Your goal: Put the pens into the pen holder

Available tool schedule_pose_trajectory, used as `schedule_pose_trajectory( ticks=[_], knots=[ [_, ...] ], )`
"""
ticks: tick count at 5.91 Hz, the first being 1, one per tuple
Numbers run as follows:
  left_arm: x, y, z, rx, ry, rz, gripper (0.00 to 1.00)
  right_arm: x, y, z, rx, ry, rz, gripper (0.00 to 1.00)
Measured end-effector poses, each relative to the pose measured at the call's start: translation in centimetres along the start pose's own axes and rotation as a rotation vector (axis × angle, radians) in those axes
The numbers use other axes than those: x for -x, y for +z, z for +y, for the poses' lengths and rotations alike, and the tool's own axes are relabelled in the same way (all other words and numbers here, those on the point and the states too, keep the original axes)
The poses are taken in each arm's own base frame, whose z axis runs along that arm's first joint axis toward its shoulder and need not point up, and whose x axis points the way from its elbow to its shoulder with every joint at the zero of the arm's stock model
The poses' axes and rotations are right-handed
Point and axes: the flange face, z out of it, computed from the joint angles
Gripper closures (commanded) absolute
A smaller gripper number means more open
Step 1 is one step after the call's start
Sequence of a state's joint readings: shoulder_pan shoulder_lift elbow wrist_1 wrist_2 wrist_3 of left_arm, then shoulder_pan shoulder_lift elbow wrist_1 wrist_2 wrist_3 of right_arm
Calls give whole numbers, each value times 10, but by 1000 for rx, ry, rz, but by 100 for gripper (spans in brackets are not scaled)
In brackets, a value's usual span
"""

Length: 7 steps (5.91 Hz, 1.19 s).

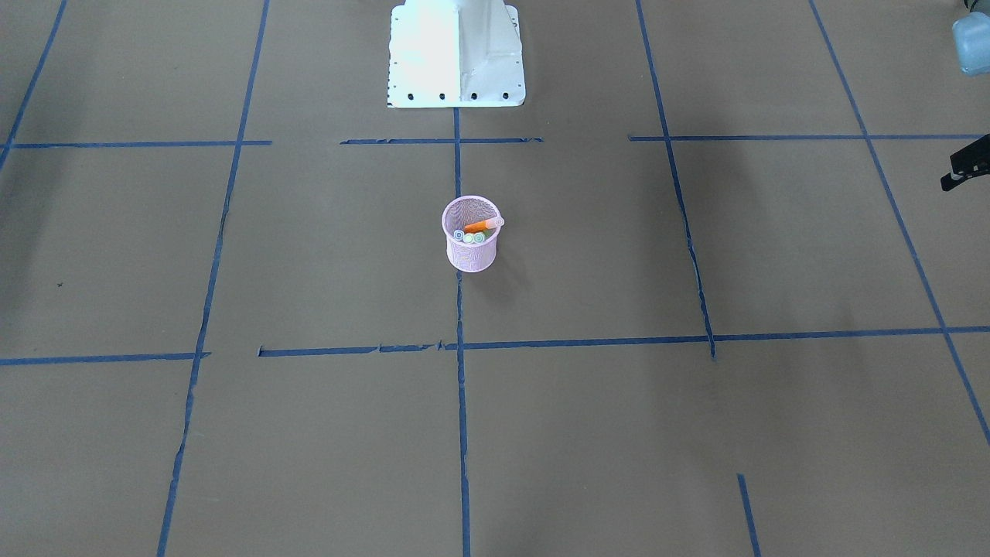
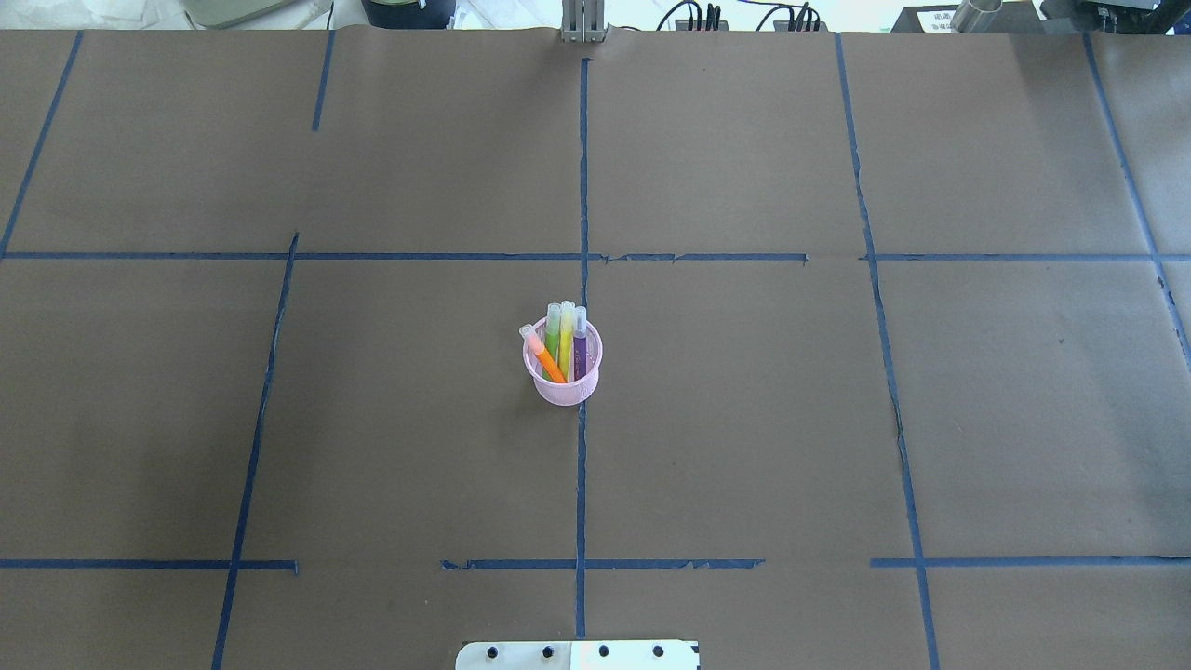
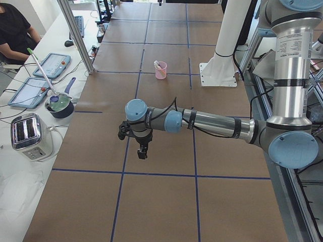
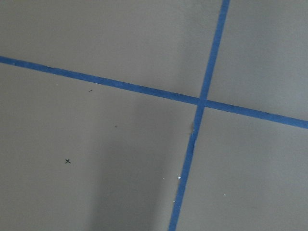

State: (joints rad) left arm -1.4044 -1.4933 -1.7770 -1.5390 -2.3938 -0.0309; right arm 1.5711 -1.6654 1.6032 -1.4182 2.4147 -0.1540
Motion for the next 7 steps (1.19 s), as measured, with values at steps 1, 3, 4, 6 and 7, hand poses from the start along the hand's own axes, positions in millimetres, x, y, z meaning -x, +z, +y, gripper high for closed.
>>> schedule_pose_trajectory(
  ticks=[1, 3, 4, 6, 7],
  knots=[
    [-1, 0, 3, 0, -2, 15, 0, -3, -9, 9, 28, -6, 37, 1],
    [-2, -2, 6, -4, 1, 21, 0, 6, -19, 14, 98, 27, 98, 1],
    [6, -11, 8, -23, -18, 20, 0, 19, -25, 13, 127, 41, 98, 0],
    [34, -29, 23, -64, -74, 5, 0, 39, -33, 10, 144, 36, 93, 0],
    [36, -33, 26, -77, -73, -1, 0, 46, -37, 8, 133, 25, 80, 0]
  ],
)
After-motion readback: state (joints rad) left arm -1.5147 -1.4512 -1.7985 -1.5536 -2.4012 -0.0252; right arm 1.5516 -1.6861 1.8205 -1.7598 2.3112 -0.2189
